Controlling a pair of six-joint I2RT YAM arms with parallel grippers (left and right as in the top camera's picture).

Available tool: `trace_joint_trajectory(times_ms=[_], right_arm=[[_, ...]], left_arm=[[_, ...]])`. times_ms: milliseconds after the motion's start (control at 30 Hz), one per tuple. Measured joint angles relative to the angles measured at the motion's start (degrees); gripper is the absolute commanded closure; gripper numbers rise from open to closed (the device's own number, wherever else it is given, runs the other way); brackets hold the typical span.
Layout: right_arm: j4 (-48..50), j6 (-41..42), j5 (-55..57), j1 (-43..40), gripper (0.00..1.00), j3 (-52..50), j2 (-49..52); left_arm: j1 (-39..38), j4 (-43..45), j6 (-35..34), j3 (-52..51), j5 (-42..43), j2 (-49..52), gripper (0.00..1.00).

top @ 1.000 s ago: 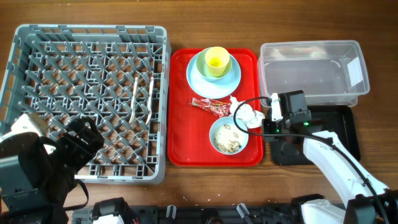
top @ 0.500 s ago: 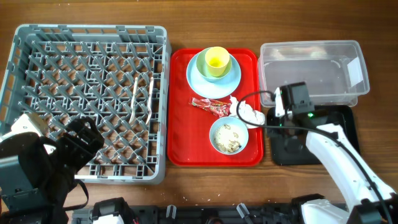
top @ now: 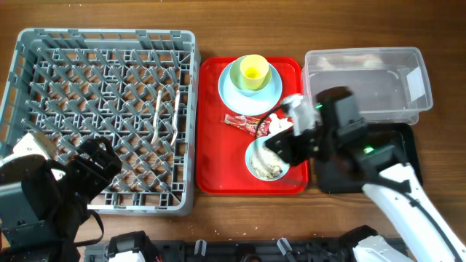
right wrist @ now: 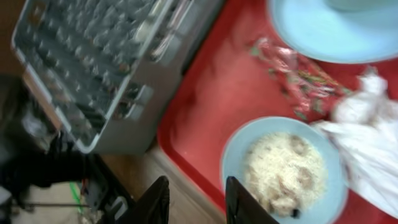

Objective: Sort waste into correct bins and load items into the dishwasher rack
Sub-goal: 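Move the right gripper to the rim of the blue rice bowl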

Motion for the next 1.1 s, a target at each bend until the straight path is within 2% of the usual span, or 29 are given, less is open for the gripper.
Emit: trace_joint_trajectory(times_ms=[167, 300, 533, 733, 1100], right_arm=[[3.8, 6.8, 16.8, 14.7, 0.68, 0.0, 3.6], [7.5, 11.1, 25.9, 20.4, 0.68, 0.0, 9.9], [9.0, 12.8, 33.8, 21.7, 0.68, 0.1, 23.4], [8.6, 15.5, 36.2, 21.7, 0.7, 0.1, 24.5], [8.4, 16.9, 32.7, 21.7, 0.7, -2.3, 24.5]], left_arm=[[0.0, 0.0, 0.0, 0.0, 0.0, 0.0, 0.0], [0.0, 0.0, 0.0, 0.0, 0.0, 0.0, 0.0], [0.0, 0.0, 0.0, 0.0, 0.0, 0.0, 0.0], [0.0, 0.0, 0.0, 0.0, 0.0, 0.0, 0.0], [0.0, 0.0, 0.0, 0.0, 0.0, 0.0, 0.0]])
